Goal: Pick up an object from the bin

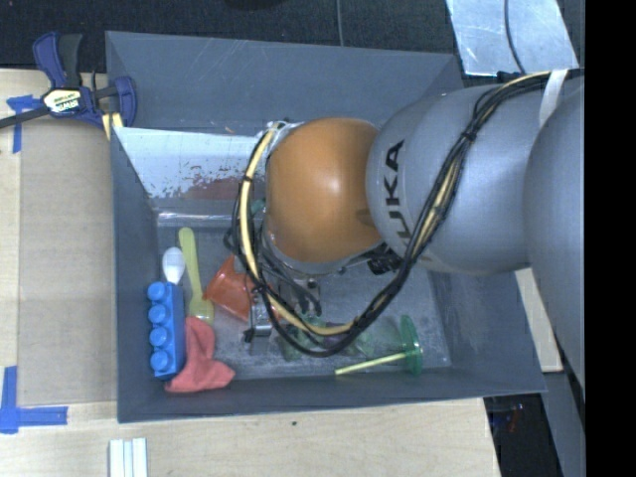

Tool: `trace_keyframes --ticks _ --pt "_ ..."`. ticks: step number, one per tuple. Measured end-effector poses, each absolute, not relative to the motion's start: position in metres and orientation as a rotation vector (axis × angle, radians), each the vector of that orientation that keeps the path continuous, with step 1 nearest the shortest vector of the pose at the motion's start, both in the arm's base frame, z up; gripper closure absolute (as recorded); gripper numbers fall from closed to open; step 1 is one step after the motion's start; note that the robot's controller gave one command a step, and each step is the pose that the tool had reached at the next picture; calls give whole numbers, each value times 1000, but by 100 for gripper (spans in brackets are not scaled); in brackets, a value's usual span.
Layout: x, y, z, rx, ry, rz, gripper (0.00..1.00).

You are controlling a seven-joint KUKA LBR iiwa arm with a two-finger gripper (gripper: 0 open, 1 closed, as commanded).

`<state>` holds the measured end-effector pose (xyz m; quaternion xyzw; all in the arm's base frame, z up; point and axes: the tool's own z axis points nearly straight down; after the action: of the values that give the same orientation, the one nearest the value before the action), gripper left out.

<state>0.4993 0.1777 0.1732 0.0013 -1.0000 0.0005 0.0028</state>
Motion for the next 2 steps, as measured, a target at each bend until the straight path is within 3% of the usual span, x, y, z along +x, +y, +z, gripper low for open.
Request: trace_keyframes --ticks 1,2 --pt "501 177 177 1 -3144 -1 0" --pt "512 131 114 12 -3149 -3 0"
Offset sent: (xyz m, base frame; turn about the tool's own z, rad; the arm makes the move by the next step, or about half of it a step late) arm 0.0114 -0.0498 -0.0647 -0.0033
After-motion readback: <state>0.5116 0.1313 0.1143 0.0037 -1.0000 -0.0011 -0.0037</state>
